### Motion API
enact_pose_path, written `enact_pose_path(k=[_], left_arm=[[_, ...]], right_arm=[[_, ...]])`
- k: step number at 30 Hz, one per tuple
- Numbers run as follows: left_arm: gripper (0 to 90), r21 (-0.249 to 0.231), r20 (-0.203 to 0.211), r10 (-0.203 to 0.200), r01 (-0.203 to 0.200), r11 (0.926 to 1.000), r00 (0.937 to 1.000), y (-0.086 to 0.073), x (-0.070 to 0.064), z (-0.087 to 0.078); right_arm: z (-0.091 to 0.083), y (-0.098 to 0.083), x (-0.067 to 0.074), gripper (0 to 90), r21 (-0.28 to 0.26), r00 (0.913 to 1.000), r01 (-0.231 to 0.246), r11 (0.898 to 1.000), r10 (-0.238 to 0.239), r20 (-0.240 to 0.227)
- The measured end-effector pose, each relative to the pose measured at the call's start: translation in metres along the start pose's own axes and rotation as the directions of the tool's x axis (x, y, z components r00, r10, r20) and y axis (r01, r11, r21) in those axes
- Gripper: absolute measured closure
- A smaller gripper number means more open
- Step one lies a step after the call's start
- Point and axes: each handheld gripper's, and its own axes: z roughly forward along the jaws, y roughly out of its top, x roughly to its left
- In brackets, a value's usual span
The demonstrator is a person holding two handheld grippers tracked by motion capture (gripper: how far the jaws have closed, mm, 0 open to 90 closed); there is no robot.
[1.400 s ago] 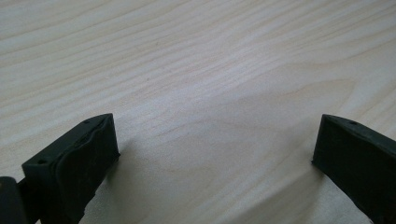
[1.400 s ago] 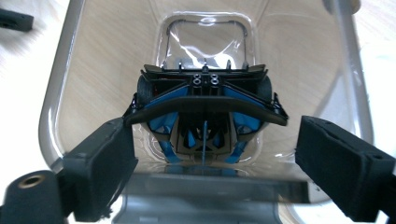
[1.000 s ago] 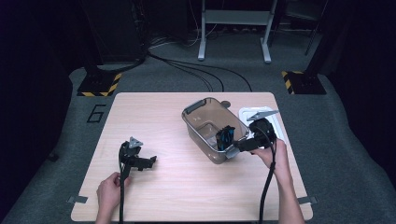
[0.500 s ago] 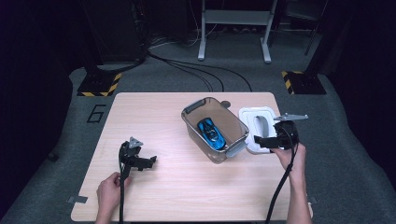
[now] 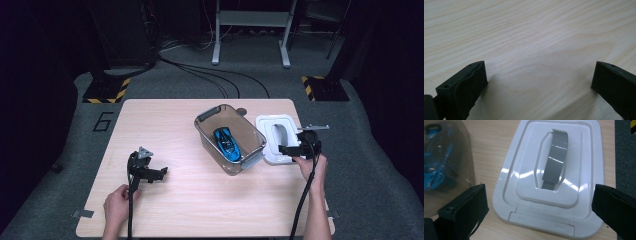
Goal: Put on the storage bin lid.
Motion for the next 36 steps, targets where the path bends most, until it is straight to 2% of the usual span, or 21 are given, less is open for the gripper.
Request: enact_pose_path(k=[3,9,12,13,16,17,18,20,21,22,23,24,25,26,27,29,34,36], left_arm=[[0.0,0.000,0.000,0.000,0.000,1.0000,1.0000,0.000,0.000,0.000],[0.0,0.000,0.000,0.000,0.000,1.0000,1.0000,0.000,0.000,0.000],[0.0,0.000,0.000,0.000,0.000,1.0000,1.0000,0.000,0.000,0.000],[0.0,0.000,0.000,0.000,0.000,1.0000,1.0000,0.000,0.000,0.000],[0.0,0.000,0.000,0.000,0.000,1.0000,1.0000,0.000,0.000,0.000],[0.0,0.000,0.000,0.000,0.000,1.0000,1.0000,0.000,0.000,0.000],[0.0,0.000,0.000,0.000,0.000,1.0000,1.0000,0.000,0.000,0.000],[0.0,0.000,0.000,0.000,0.000,1.0000,1.0000,0.000,0.000,0.000],[0.0,0.000,0.000,0.000,0.000,1.0000,1.0000,0.000,0.000,0.000],[0.0,0.000,0.000,0.000,0.000,1.0000,1.0000,0.000,0.000,0.000],[0.0,0.000,0.000,-0.001,0.001,1.0000,1.0000,0.000,0.000,0.000],[0.0,0.000,0.000,0.000,0.000,1.0000,1.0000,0.000,0.000,0.000],[0.0,0.000,0.000,0.000,0.000,1.0000,1.0000,0.000,0.000,0.000],[0.0,0.000,0.000,0.000,0.000,1.0000,1.0000,0.000,0.000,0.000],[0.0,0.000,0.000,0.000,0.000,1.0000,1.0000,0.000,0.000,0.000],[0.0,0.000,0.000,0.000,0.000,1.0000,1.0000,0.000,0.000,0.000],[0.0,0.000,0.000,-0.001,0.001,1.0000,1.0000,0.000,0.000,0.000],[0.0,0.000,0.000,0.000,0.000,1.0000,1.0000,0.000,0.000,0.000]], right_arm=[[0.008,0.003,-0.002,0.0,0.014,0.9999,-0.011,1.000,0.011,0.010],[0.023,0.008,-0.003,0.0,0.023,0.9994,-0.002,1.000,0.001,0.034],[0.038,0.010,-0.003,0.0,0.047,0.9984,0.008,0.999,-0.010,0.056],[0.041,0.011,-0.002,0.6,0.053,0.9985,-0.007,0.999,0.004,0.054],[0.050,0.013,-0.004,13.7,0.030,0.9973,-0.014,0.999,0.011,0.073],[0.050,0.013,-0.004,13.7,0.030,0.9973,-0.014,0.999,0.011,0.073],[0.055,0.015,-0.006,21.1,0.017,0.9954,-0.034,0.999,0.033,0.090],[0.060,0.017,-0.007,29.9,0.010,0.9924,-0.052,0.999,0.051,0.112],[0.060,0.017,-0.007,29.9,0.010,0.9924,-0.052,0.999,0.051,0.112],[0.065,0.018,-0.008,35.9,-0.001,0.9919,-0.029,1.000,0.029,0.124],[0.065,0.018,-0.008,35.9,-0.001,0.9919,-0.029,1.000,0.029,0.124],[0.067,0.018,-0.007,39.6,0.006,0.9895,-0.034,0.999,0.033,0.141],[0.071,0.018,-0.009,47.5,-0.006,0.9886,-0.020,1.000,0.021,0.149],[0.071,0.018,-0.009,47.5,-0.006,0.9886,-0.020,1.000,0.021,0.149],[0.072,0.018,-0.009,51.5,-0.007,0.9868,-0.028,1.000,0.029,0.159],[0.075,0.017,-0.010,57.8,-0.022,0.9890,-0.022,1.000,0.025,0.146],[0.078,0.018,-0.008,61.3,-0.008,0.9889,-0.012,1.000,0.013,0.148],[0.078,0.017,-0.008,62.9,-0.016,0.9881,-0.034,0.999,0.036,0.150]])
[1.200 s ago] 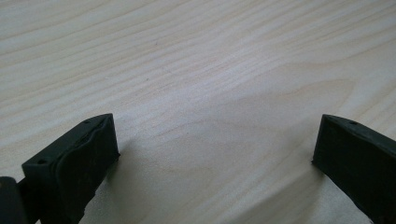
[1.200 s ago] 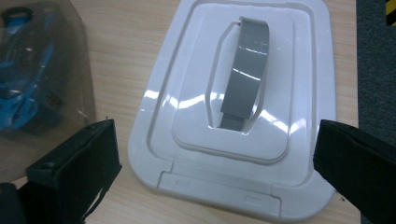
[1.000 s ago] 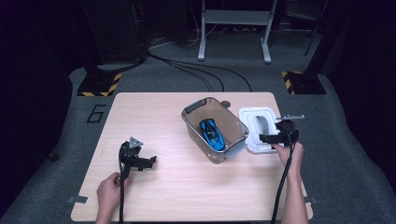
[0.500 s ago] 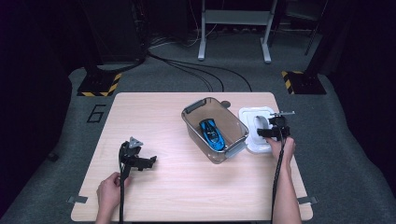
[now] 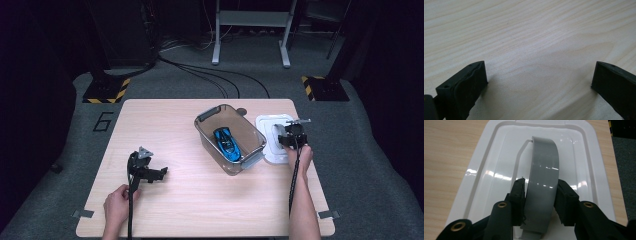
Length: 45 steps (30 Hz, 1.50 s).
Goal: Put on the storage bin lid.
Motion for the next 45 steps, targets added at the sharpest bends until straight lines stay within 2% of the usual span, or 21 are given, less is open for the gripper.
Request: enact_pose_path(k=[3,4,9,15,21,29,30,31,36,37,42,45], left_arm=[[0.0,0.000,0.000,0.000,0.000,1.0000,1.0000,0.000,0.000,0.000],[0.0,0.000,0.000,0.000,0.000,1.0000,1.0000,0.000,0.000,0.000],[0.0,0.000,0.000,0.000,0.000,1.0000,1.0000,0.000,0.000,0.000],[0.0,0.000,0.000,0.000,0.000,1.0000,1.0000,0.000,0.000,0.000],[0.0,0.000,0.000,0.000,0.000,1.0000,1.0000,0.000,0.000,0.000],[0.0,0.000,0.000,0.000,0.000,1.0000,1.0000,0.000,0.000,0.000],[0.0,0.000,0.000,0.000,0.000,1.0000,1.0000,0.000,0.000,0.000],[0.0,-0.001,0.000,0.000,0.000,1.0000,1.0000,0.000,0.000,0.000],[0.0,0.000,0.000,0.000,0.000,1.0000,1.0000,0.000,0.000,0.000],[0.0,0.000,0.000,0.000,0.000,1.0000,1.0000,0.000,0.000,0.000],[0.0,0.000,0.000,0.000,0.000,1.0000,1.0000,0.000,0.000,0.000],[0.0,0.000,0.000,0.000,0.000,1.0000,1.0000,0.000,0.000,0.000]], right_arm=[[0.000,0.000,-0.002,65.4,-0.011,1.0000,-0.002,1.000,0.002,0.004],[-0.002,-0.001,-0.003,66.4,-0.007,0.9998,-0.015,1.000,0.015,-0.010],[-0.010,-0.001,-0.005,66.7,0.002,0.9994,-0.022,1.000,0.022,-0.025],[-0.029,0.001,-0.004,66.9,-0.006,0.9986,-0.030,1.000,0.029,-0.044],[-0.042,0.003,-0.004,66.9,-0.029,0.9991,-0.004,1.000,0.003,-0.042],[-0.056,0.005,-0.004,66.9,-0.016,0.9992,0.016,1.000,-0.017,-0.037],[-0.060,0.006,-0.007,66.9,-0.023,0.9990,0.028,0.999,-0.029,-0.034],[-0.063,0.007,-0.007,67.0,-0.025,0.9993,0.009,1.000,-0.010,-0.037],[-0.074,0.011,-0.013,66.9,-0.057,0.9992,0.012,0.998,-0.014,-0.038],[-0.081,0.014,-0.015,66.9,-0.063,0.9991,0.011,0.998,-0.013,-0.041],[-0.095,0.020,-0.017,66.9,-0.082,0.9992,0.006,0.997,-0.009,-0.038],[-0.108,0.028,-0.018,66.9,-0.095,0.9994,0.023,0.995,-0.025,-0.022]])
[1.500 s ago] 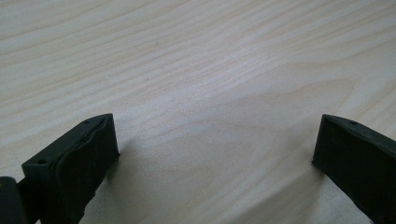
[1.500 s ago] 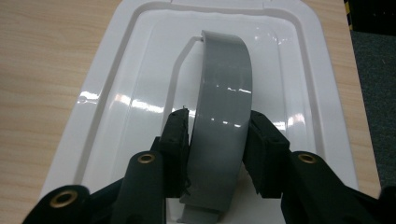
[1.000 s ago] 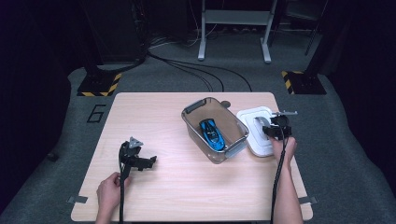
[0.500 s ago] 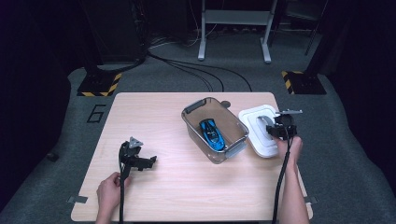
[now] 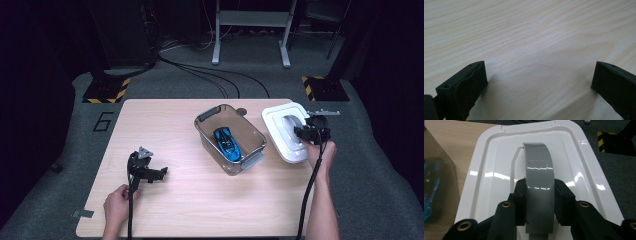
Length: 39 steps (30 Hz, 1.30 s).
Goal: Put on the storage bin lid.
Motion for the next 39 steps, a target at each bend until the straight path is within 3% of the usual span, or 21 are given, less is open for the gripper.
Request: enact_pose_path(k=[12,18,32,39], left_arm=[[0.0,0.001,0.000,0.000,0.000,1.0000,1.0000,0.000,0.000,0.000],[0.0,0.000,0.000,0.000,0.000,1.0000,1.0000,0.000,0.000,0.000],[0.0,0.000,0.000,0.000,0.000,1.0000,1.0000,0.000,0.000,0.000],[0.0,0.000,0.000,0.000,0.000,1.0000,1.0000,0.000,0.000,0.000]], right_arm=[[-0.032,0.029,0.011,66.9,-0.044,0.9988,0.050,0.998,-0.050,0.003],[-0.048,0.044,0.028,66.9,-0.064,0.9965,0.077,0.995,-0.079,-0.026],[-0.060,0.059,0.067,66.8,-0.096,0.9862,0.128,0.987,-0.137,-0.093],[-0.061,0.063,0.092,66.8,-0.117,0.9742,0.163,0.980,-0.179,-0.138]])
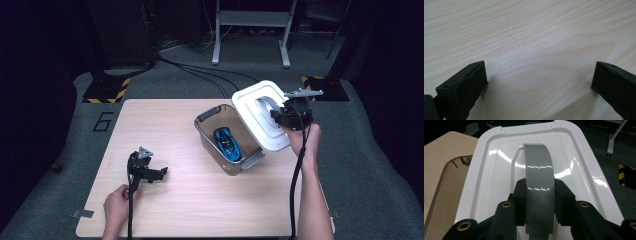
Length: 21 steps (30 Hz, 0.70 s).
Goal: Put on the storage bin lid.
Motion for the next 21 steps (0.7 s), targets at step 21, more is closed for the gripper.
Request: enact_pose_path(k=[21], left_arm=[[0.0,-0.001,0.000,-0.002,0.002,1.0000,1.0000,0.000,0.000,0.000]], right_arm=[[0.027,0.001,0.048,66.8,0.036,0.9934,0.043,0.998,-0.039,-0.108]])
